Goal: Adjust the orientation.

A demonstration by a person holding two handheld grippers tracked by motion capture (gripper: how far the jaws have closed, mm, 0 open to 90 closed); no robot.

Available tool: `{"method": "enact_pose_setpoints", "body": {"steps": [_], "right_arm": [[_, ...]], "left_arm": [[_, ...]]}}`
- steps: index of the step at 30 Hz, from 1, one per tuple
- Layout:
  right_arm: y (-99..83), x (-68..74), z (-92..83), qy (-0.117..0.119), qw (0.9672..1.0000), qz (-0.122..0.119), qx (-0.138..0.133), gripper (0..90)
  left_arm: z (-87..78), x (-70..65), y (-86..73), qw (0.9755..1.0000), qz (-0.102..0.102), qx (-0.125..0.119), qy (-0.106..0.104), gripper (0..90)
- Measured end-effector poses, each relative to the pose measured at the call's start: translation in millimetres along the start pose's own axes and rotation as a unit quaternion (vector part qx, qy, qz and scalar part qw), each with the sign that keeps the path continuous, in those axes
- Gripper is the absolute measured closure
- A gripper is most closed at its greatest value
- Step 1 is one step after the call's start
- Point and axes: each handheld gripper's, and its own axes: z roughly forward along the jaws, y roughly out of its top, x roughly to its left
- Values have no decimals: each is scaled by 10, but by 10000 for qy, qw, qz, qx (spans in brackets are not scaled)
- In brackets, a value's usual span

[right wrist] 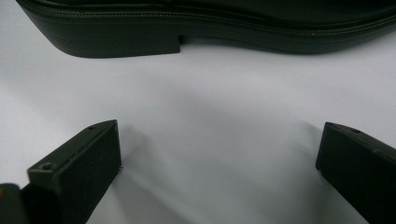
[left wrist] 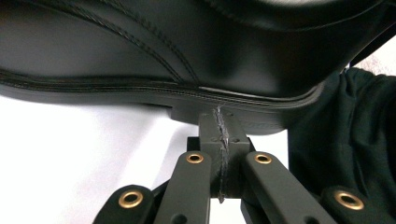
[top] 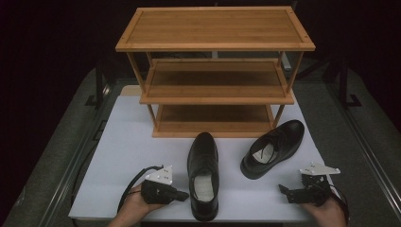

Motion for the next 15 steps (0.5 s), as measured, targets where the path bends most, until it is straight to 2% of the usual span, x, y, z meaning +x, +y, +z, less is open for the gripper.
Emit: {"method": "enact_pose_setpoints", "body": {"steps": [1, 2, 3, 4, 5, 6, 7, 8, 10, 11, 12, 15], "right_arm": [[0, 0, 0, 1, 10000, 1, -2, 0], [0, 0, 0, 1, 10000, 1, -2, 0], [0, 0, 0, 1, 10000, 2, -2, 0], [0, 0, 0, 1, 10000, 2, -2, 0], [0, 0, 0, 0, 10000, 0, -1, 0], [0, 0, 0, 0, 10000, 0, -1, 0], [0, 0, 0, 0, 10000, -2, -2, 0], [0, 1, 0, 0, 10000, 1, 0, 0], [0, 1, 1, -2, 10000, 2, 0, 0], [1, 1, 1, -3, 10000, 0, 5, 0], [1, 1, 1, -3, 10000, 0, 5, 0], [0, 1, 0, -1, 10000, 3, 2, 0]], "left_arm": [[-89, -4, 3, 9999, -31, -91, 113, 801], [-89, -4, 3, 9999, -31, -91, 113, 774], [-213, -5, 22, 9992, -80, -264, 288, 735], [-213, -5, 22, 9992, -80, -264, 288, 689], [-318, 6, 64, 9981, -160, -432, 400, 642], [-318, 6, 64, 9981, -160, -432, 400, 597], [-359, 7, 95, 9976, -178, -512, 430, 597], [-391, 8, 134, 9973, -174, -543, 464, 536], [-453, 9, 235, 9960, -144, -654, 585, 460], [-475, 15, 322, 9949, -147, -791, 607, 425], [-475, 15, 322, 9949, -147, -791, 607, 405], [-446, 42, 475, 9944, -54, -850, 631, 381]]}}
